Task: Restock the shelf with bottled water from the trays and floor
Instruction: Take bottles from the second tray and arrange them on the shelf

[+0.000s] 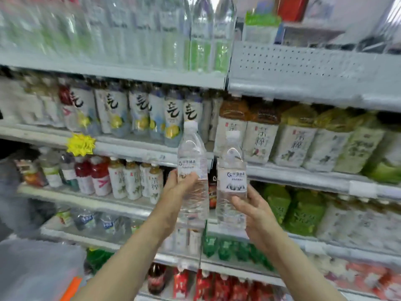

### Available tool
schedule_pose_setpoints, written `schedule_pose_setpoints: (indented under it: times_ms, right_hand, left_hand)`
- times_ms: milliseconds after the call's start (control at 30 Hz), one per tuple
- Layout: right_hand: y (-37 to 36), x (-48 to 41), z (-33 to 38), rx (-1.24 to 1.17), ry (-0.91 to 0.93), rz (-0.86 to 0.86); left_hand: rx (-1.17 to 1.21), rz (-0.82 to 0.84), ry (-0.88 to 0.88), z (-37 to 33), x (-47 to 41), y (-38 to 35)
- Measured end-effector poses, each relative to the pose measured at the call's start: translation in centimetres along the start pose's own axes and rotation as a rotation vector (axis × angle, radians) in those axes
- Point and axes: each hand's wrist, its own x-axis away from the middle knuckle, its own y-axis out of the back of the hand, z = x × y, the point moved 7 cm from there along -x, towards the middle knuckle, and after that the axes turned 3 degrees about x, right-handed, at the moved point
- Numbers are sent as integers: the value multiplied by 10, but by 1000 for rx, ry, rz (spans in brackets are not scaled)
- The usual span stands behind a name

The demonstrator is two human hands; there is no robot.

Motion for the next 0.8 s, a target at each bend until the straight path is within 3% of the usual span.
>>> schedule_pose_setpoints:
  times_ms: [267, 467, 800]
  right_hand:
    - [-52, -60, 158, 33, 285, 52]
    - [-84, -121, 248, -5, 442, -35]
    - [-99, -228, 294, 11, 454, -227]
  left_hand:
    - [15, 74, -215, -122, -55, -6]
    - [-3, 131, -311, -194, -100, 6]
    - [30, 170, -347, -241, -155, 39]
